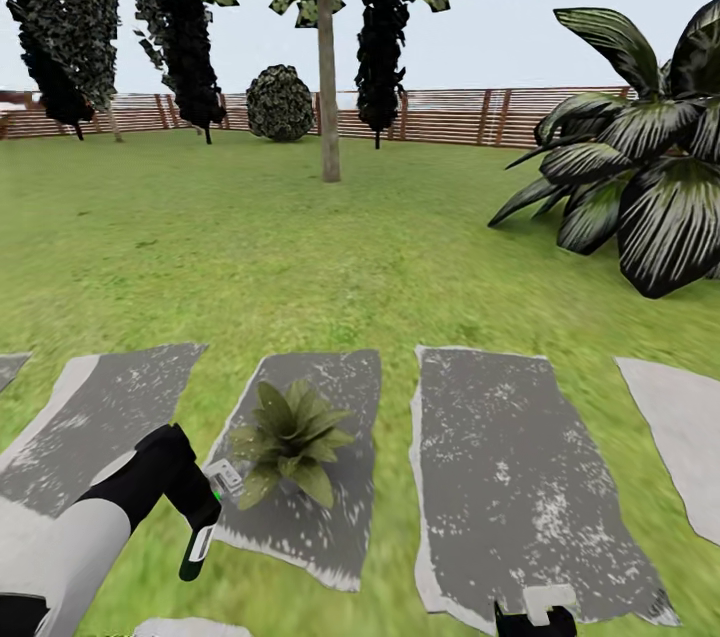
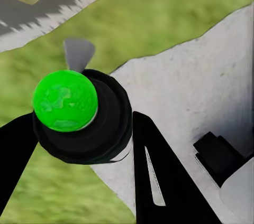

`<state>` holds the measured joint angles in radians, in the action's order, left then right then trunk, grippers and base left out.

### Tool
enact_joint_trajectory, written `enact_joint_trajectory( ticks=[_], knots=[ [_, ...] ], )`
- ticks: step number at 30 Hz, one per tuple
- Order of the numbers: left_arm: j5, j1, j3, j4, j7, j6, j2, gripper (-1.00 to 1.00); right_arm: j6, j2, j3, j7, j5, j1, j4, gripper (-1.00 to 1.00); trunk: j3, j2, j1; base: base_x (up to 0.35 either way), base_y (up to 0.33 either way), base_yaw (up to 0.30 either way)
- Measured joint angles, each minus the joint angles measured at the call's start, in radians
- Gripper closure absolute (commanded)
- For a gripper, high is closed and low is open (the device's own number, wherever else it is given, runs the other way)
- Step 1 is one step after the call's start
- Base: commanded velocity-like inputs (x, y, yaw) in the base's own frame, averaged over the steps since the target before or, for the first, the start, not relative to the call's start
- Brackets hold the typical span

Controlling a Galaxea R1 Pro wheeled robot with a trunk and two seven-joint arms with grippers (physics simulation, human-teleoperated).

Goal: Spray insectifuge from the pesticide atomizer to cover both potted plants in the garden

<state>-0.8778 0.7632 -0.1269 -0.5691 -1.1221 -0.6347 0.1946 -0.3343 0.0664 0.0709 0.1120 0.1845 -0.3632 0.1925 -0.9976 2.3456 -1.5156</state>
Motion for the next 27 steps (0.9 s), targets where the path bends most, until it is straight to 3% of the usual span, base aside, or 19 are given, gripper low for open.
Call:
enact_joint_trajectory(
  ticks=[8, 27],
  knots=[
    [-0.001, -0.005, 0.003, 0.000, 0.005, 0.002, 0.000, 1.00, 0.000, 0.000, 0.000, 0.000, 0.000, 0.000, 0.000, -1.00, 0.000, 0.000, 0.000, 0.138, -0.270, 0.251],
    [0.002, -0.006, 0.006, 0.002, 0.005, 0.003, 0.001, 1.00, 0.001, 0.002, 0.000, -0.001, 0.000, 0.000, 0.000, -1.00, 0.000, 0.000, 0.000, -0.016, -0.272, 0.021]
  ],
)
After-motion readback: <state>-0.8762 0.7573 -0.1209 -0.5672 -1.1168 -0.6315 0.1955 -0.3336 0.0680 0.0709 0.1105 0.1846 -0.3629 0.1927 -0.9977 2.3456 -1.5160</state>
